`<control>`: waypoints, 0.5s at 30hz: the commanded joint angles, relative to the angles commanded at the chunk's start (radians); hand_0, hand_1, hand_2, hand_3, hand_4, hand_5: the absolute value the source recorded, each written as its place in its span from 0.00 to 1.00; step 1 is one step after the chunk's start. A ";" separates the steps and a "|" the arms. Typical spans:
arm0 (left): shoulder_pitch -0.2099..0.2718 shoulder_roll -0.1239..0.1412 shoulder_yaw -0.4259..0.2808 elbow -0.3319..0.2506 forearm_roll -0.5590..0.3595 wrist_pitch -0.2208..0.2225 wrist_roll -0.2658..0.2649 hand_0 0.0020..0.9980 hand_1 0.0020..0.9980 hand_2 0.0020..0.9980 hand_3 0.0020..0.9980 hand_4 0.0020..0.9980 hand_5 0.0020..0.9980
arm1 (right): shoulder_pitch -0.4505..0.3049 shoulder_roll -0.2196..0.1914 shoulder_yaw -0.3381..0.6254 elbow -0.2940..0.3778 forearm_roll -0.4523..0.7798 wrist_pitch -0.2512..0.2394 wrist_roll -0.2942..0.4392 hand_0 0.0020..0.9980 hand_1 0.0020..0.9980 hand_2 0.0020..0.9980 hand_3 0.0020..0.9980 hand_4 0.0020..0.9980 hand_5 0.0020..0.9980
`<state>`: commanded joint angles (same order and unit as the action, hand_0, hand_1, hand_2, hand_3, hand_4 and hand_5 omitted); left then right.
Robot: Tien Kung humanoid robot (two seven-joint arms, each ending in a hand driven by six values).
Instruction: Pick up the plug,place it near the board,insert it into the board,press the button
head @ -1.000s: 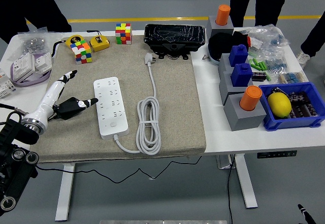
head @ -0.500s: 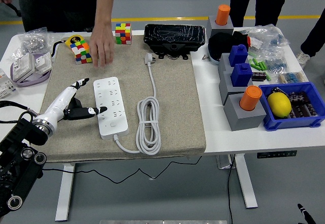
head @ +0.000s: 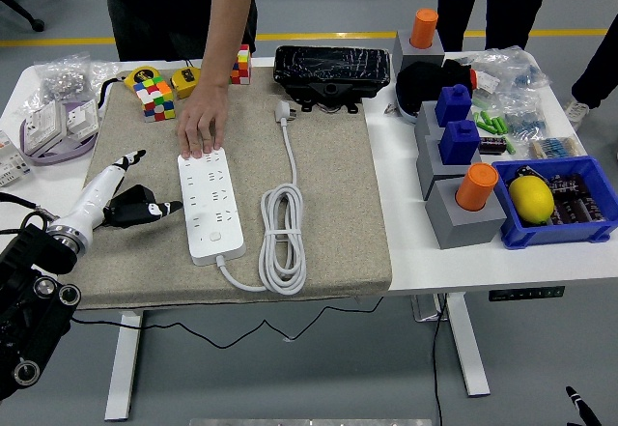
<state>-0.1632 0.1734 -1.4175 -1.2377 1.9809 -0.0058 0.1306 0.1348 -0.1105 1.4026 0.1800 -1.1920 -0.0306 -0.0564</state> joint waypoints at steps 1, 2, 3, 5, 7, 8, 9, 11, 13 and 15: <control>0.001 0.000 -0.002 0.001 0.009 0.002 0.001 1.00 1.00 1.00 1.00 1.00 0.39 | -0.001 0.000 0.001 0.000 -0.001 0.000 0.000 0.83 0.77 0.75 0.79 1.00 1.00; 0.003 -0.001 -0.005 0.002 0.025 0.001 0.005 1.00 1.00 1.00 1.00 1.00 0.39 | -0.001 0.001 0.002 0.000 -0.001 0.000 0.000 0.83 0.77 0.75 0.79 1.00 1.00; 0.004 -0.001 -0.007 0.003 0.034 0.001 0.006 1.00 1.00 1.00 1.00 1.00 0.39 | -0.002 0.001 0.002 0.000 -0.001 0.000 0.000 0.83 0.77 0.75 0.79 1.00 1.00; 0.007 -0.001 -0.011 0.002 0.058 -0.002 0.011 1.00 1.00 1.00 1.00 1.00 0.39 | -0.002 0.002 0.002 0.000 0.000 0.001 0.001 0.83 0.77 0.75 0.79 1.00 1.00; 0.010 0.001 -0.013 0.001 0.073 -0.010 0.016 0.99 0.98 0.99 1.00 1.00 0.33 | -0.001 0.002 0.000 0.000 0.002 0.001 0.002 0.83 0.77 0.75 0.79 1.00 1.00; 0.010 0.002 -0.013 0.002 0.078 -0.010 0.017 0.99 0.98 0.99 1.00 1.00 0.33 | -0.001 0.002 0.000 0.000 0.003 0.001 0.002 0.83 0.77 0.75 0.79 1.00 1.00; 0.010 0.003 -0.014 0.005 0.084 -0.008 0.018 0.99 0.98 0.99 1.00 1.00 0.33 | 0.000 0.002 0.000 0.000 0.003 0.001 0.003 0.83 0.77 0.75 0.79 1.00 1.00; 0.009 0.003 -0.014 0.014 0.090 0.005 0.017 0.99 0.98 0.99 1.00 1.00 0.33 | 0.000 0.002 0.001 0.000 0.003 0.001 0.002 0.83 0.77 0.75 0.79 1.00 1.00; 0.008 0.003 -0.013 0.020 0.104 0.015 0.020 0.91 0.92 0.89 0.92 1.00 0.26 | 0.000 0.001 0.002 0.000 0.002 0.001 0.002 0.83 0.77 0.75 0.79 1.00 1.00; 0.007 0.003 -0.012 0.028 0.110 0.022 0.018 0.91 0.92 0.89 0.92 1.00 0.26 | 0.000 0.000 0.002 0.000 0.003 0.000 0.002 0.83 0.77 0.75 0.79 1.00 1.00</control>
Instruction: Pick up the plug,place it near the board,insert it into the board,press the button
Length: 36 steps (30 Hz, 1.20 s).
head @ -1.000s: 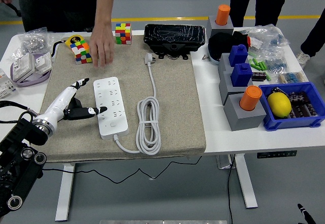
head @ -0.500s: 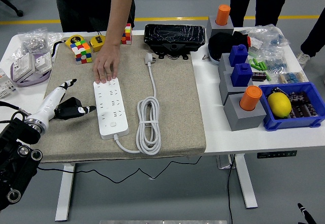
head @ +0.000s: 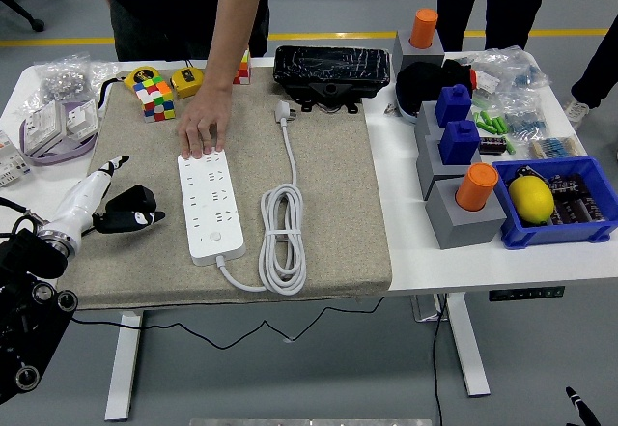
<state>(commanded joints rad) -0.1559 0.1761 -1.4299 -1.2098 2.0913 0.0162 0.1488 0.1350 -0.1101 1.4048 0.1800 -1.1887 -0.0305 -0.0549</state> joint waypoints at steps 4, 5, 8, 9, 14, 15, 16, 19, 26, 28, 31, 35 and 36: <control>-0.002 -0.001 0.000 0.010 0.007 0.011 -0.002 0.81 0.79 0.75 0.79 1.00 0.23 | -0.001 0.000 0.003 0.000 -0.002 0.000 -0.001 0.83 0.77 0.75 0.79 1.00 1.00; -0.003 -0.002 0.000 0.015 0.015 0.016 -0.001 0.81 0.79 0.75 0.79 1.00 0.23 | -0.001 -0.001 0.002 0.000 -0.001 0.000 0.000 0.83 0.77 0.75 0.79 1.00 1.00; -0.005 -0.003 0.000 0.028 0.021 0.032 -0.004 0.81 0.79 0.75 0.79 1.00 0.23 | -0.002 0.000 0.001 0.000 0.000 0.000 0.000 0.83 0.77 0.75 0.79 1.00 1.00; -0.004 -0.003 0.000 0.030 0.021 0.036 -0.006 0.72 0.69 0.64 0.71 1.00 0.24 | -0.002 0.000 0.000 0.000 0.002 0.000 0.001 0.83 0.77 0.75 0.79 1.00 1.00; -0.006 -0.005 0.002 0.044 0.035 0.062 -0.009 0.72 0.69 0.64 0.71 1.00 0.24 | -0.003 -0.001 0.000 0.000 0.001 0.001 0.001 0.83 0.77 0.75 0.79 1.00 1.00; -0.008 -0.006 0.003 0.054 0.043 0.084 -0.015 0.72 0.69 0.64 0.71 1.00 0.24 | -0.003 -0.001 0.001 0.000 0.000 0.000 0.000 0.83 0.77 0.75 0.79 1.00 1.00; -0.009 -0.006 0.003 0.058 0.046 0.094 -0.018 0.63 0.65 0.59 0.65 1.00 0.24 | -0.003 -0.001 0.001 0.000 0.000 0.000 0.000 0.83 0.77 0.75 0.79 1.00 1.00; -0.016 -0.012 0.001 0.077 0.073 0.119 -0.024 0.63 0.65 0.59 0.65 1.00 0.24 | -0.001 -0.002 -0.001 0.000 0.003 0.000 0.000 0.83 0.77 0.75 0.79 1.00 1.00; -0.027 -0.020 -0.001 0.105 0.082 0.133 -0.040 0.57 0.62 0.58 0.63 1.00 0.24 | 0.001 -0.002 0.001 0.000 0.003 0.000 0.001 0.83 0.77 0.75 0.79 1.00 1.00; -0.027 -0.023 -0.004 0.110 0.081 0.134 -0.048 0.51 0.58 0.52 0.52 1.00 0.28 | 0.000 -0.002 0.002 0.000 0.001 0.000 0.000 0.83 0.77 0.75 0.79 1.00 1.00; -0.026 -0.024 -0.004 0.114 0.076 0.144 -0.058 0.51 0.58 0.52 0.52 1.00 0.28 | -0.001 -0.002 0.002 0.000 0.002 0.000 0.000 0.83 0.77 0.75 0.79 1.00 1.00; -0.026 -0.024 -0.003 0.116 0.077 0.157 -0.063 0.45 0.54 0.46 0.48 1.00 0.28 | 0.000 -0.003 0.001 0.000 0.003 0.000 0.001 0.82 0.77 0.75 0.79 1.00 1.00; -0.026 -0.024 -0.002 0.116 0.079 0.160 -0.064 0.45 0.54 0.46 0.48 1.00 0.28 | 0.000 -0.003 0.001 0.000 0.003 0.000 0.001 0.82 0.77 0.75 0.79 1.00 1.00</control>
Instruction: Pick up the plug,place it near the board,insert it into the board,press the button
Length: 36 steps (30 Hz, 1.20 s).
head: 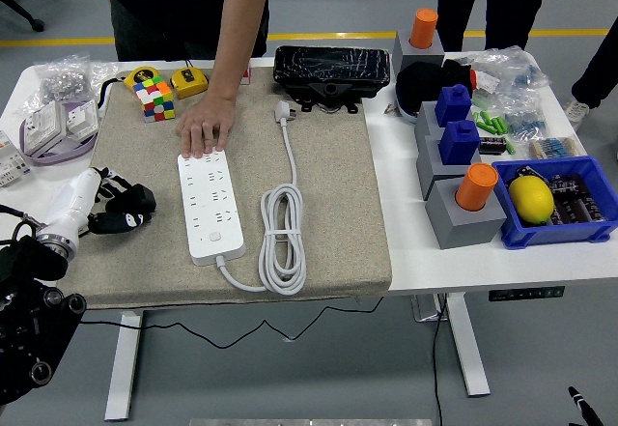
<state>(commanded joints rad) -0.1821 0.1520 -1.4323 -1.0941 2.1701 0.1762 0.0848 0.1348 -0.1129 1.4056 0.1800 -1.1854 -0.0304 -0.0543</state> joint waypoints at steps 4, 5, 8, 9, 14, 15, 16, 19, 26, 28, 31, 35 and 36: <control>0.000 -0.001 0.000 0.000 0.002 0.008 -0.003 0.42 0.51 0.44 0.47 1.00 0.28 | 0.000 0.000 0.000 0.000 0.000 0.000 0.000 0.82 0.77 0.75 0.79 1.00 1.00; -0.001 -0.001 0.000 0.001 0.003 0.008 -0.003 0.42 0.51 0.44 0.47 1.00 0.28 | 0.001 0.000 0.000 0.000 0.000 0.000 0.000 0.82 0.77 0.75 0.79 1.00 1.00; -0.002 -0.001 0.003 0.002 0.005 0.006 -0.003 0.42 0.51 0.44 0.47 1.00 0.28 | 0.002 0.000 0.000 0.000 0.002 -0.001 0.001 0.82 0.77 0.75 0.79 1.00 1.00; -0.002 -0.001 0.003 0.003 0.007 0.006 -0.003 0.41 0.50 0.44 0.46 1.00 0.28 | 0.002 -0.001 0.000 0.000 0.002 -0.001 0.000 0.82 0.77 0.75 0.79 1.00 1.00; 0.000 -0.002 0.005 0.006 0.009 0.004 -0.003 0.41 0.50 0.44 0.46 1.00 0.28 | 0.001 -0.001 0.001 0.000 0.000 -0.002 0.000 0.82 0.77 0.75 0.79 1.00 1.00; 0.000 -0.002 0.006 0.006 0.010 0.004 -0.002 0.41 0.50 0.44 0.46 1.00 0.28 | 0.001 -0.001 0.002 0.000 0.000 -0.002 -0.001 0.82 0.77 0.75 0.79 1.00 1.00; 0.000 -0.001 0.008 0.006 0.012 0.003 -0.002 0.40 0.50 0.44 0.47 1.00 0.25 | 0.001 -0.001 0.002 0.000 -0.001 -0.002 -0.001 0.82 0.77 0.75 0.79 1.00 1.00; 0.001 -0.001 0.008 0.006 0.018 0.001 0.001 0.40 0.50 0.44 0.47 1.00 0.25 | 0.001 0.000 0.001 0.000 0.000 -0.001 0.000 0.82 0.77 0.75 0.79 1.00 1.00; 0.002 0.000 0.006 0.004 0.020 0.010 0.000 0.38 0.46 0.44 0.48 1.00 0.18 | 0.001 0.000 0.002 0.000 0.000 -0.001 -0.001 0.82 0.77 0.75 0.79 1.00 1.00; 0.001 0.001 0.005 0.003 0.022 0.012 -0.001 0.36 0.41 0.44 0.49 0.89 0.13 | 0.002 -0.001 0.002 0.000 -0.001 -0.001 -0.001 0.82 0.77 0.75 0.79 1.00 1.00; 0.001 0.001 0.002 0.001 0.030 0.013 0.001 0.36 0.41 0.44 0.49 0.89 0.13 | 0.003 -0.001 0.001 0.000 0.001 -0.001 -0.001 0.82 0.77 0.75 0.79 1.00 1.00; 0.002 0.001 0.000 0.000 0.026 0.008 0.001 0.34 0.39 0.43 0.49 0.81 0.08 | 0.002 -0.001 0.002 0.000 0.001 -0.001 -0.001 0.82 0.77 0.75 0.79 1.00 1.00; 0.002 0.001 -0.001 0.000 0.026 0.006 0.001 0.34 0.39 0.43 0.49 0.81 0.08 | 0.002 -0.001 0.001 0.000 0.002 -0.001 -0.001 0.82 0.77 0.75 0.79 1.00 1.00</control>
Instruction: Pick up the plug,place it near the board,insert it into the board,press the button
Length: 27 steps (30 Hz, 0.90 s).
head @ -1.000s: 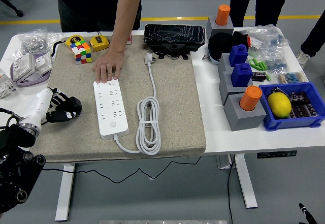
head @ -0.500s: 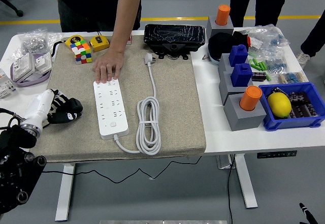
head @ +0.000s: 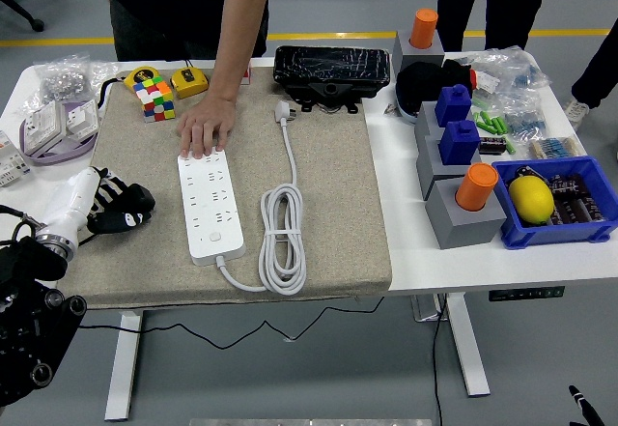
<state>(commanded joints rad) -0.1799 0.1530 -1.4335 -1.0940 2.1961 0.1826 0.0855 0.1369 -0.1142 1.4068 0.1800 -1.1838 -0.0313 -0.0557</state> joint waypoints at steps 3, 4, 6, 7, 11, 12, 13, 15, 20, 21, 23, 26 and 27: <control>0.001 0.000 -0.001 0.000 0.002 -0.006 0.002 0.34 0.39 0.43 0.49 0.81 0.08 | -0.001 0.000 0.000 0.000 0.000 0.000 0.000 0.82 0.77 0.75 0.79 1.00 1.00; 0.001 0.000 -0.001 -0.001 0.003 -0.007 0.003 0.34 0.37 0.42 0.47 0.78 0.06 | -0.001 0.000 -0.001 0.000 0.001 0.000 0.000 0.82 0.77 0.75 0.79 1.00 1.00; 0.001 0.001 -0.001 -0.002 0.004 -0.008 0.004 0.34 0.37 0.42 0.47 0.78 0.06 | -0.001 0.000 -0.001 0.000 0.001 0.000 0.000 0.82 0.77 0.75 0.79 1.00 1.00; 0.002 0.001 -0.001 -0.002 0.005 -0.008 0.005 0.34 0.37 0.42 0.47 0.78 0.06 | -0.001 0.000 -0.001 0.000 0.001 0.000 0.000 0.82 0.77 0.75 0.79 1.00 1.00; 0.002 0.001 0.000 -0.008 0.006 -0.010 0.005 0.34 0.38 0.43 0.48 0.75 0.03 | -0.002 0.000 -0.002 0.000 0.003 0.000 0.000 0.82 0.77 0.75 0.79 1.00 1.00; 0.002 0.002 0.000 -0.010 0.006 -0.009 0.005 0.34 0.38 0.43 0.48 0.75 0.03 | -0.002 0.000 -0.002 0.000 0.002 0.000 0.000 0.82 0.77 0.75 0.79 1.00 1.00; 0.002 0.002 -0.001 -0.011 0.006 -0.009 0.005 0.34 0.38 0.43 0.48 0.75 0.03 | -0.002 0.001 -0.001 0.000 0.002 0.000 -0.001 0.82 0.77 0.75 0.79 1.00 1.00; 0.001 0.003 -0.003 -0.014 0.005 -0.009 0.005 0.34 0.38 0.43 0.48 0.75 0.03 | -0.002 0.000 -0.003 0.000 0.004 0.000 0.000 0.82 0.77 0.75 0.79 1.00 1.00; 0.000 0.005 -0.006 -0.023 0.002 -0.008 0.003 0.34 0.38 0.43 0.47 0.75 0.02 | -0.001 0.000 -0.001 0.000 0.005 -0.001 -0.001 0.82 0.77 0.75 0.79 1.00 1.00; 0.001 0.005 -0.008 -0.025 -0.015 -0.005 -0.004 0.34 0.38 0.43 0.47 0.75 0.02 | -0.002 0.000 -0.001 0.000 0.006 -0.001 -0.001 0.82 0.77 0.75 0.79 1.00 1.00; 0.003 0.005 -0.011 -0.033 -0.031 -0.004 -0.012 0.34 0.38 0.43 0.47 0.73 0.00 | -0.003 0.001 -0.001 0.000 0.006 -0.001 0.000 0.82 0.77 0.75 0.79 1.00 1.00; 0.008 0.005 -0.011 -0.054 -0.069 0.007 -0.030 0.34 0.38 0.43 0.47 0.73 0.00 | -0.005 0.003 0.001 0.000 0.006 -0.001 0.000 0.82 0.77 0.75 0.79 1.00 1.00; 0.009 0.005 -0.011 -0.059 -0.076 0.009 -0.033 0.34 0.38 0.43 0.47 0.73 0.00 | -0.006 0.003 0.000 0.000 0.006 0.000 0.000 0.82 0.77 0.75 0.79 1.00 1.00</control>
<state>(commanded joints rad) -0.1709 0.1579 -1.4440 -1.1525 2.1204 0.1912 0.0526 0.1312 -0.1111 1.4070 0.1800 -1.1773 -0.0318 -0.0556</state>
